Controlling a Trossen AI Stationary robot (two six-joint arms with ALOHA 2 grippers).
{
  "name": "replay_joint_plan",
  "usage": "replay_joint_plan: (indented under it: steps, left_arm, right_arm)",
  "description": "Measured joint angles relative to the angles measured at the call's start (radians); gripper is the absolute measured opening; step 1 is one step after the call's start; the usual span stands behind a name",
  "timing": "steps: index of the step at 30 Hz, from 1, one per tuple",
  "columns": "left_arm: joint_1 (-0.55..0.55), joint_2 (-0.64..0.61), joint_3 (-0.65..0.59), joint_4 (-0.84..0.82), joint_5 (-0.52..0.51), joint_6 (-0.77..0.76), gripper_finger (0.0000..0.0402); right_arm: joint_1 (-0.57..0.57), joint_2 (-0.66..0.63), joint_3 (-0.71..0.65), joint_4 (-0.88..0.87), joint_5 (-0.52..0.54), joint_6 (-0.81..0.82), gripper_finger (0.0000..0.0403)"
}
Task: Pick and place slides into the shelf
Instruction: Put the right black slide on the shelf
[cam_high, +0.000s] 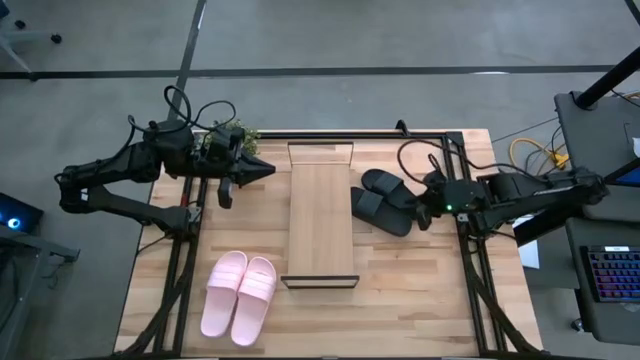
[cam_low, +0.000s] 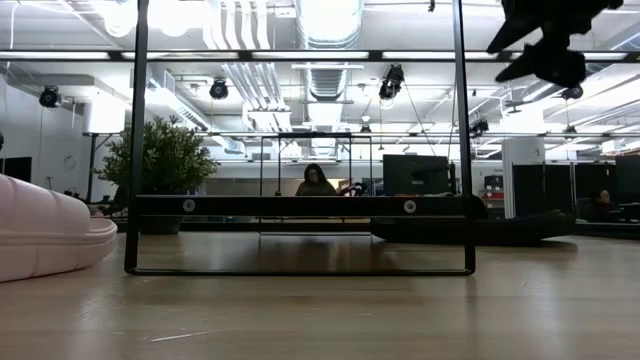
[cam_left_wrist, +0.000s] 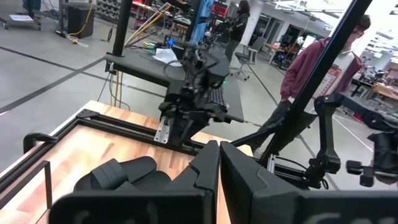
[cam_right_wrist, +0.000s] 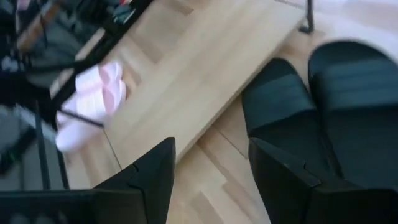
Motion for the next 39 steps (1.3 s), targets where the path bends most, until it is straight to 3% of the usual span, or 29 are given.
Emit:
replay_joint_plan:
  steps: [16,39]
  left_arm:
    - [0.000,0.000,0.001,0.002,0.023,0.000,0.0000]
    - [0.001,0.000,0.001,0.010,0.028,0.002,0.0000]
  right_arm:
    - [-0.240,-0.144,-0.252,0.215,-0.016,0.360,0.0194]
    - [-0.389,0.037,-0.322,0.277,-0.046,0.449,0.0194]
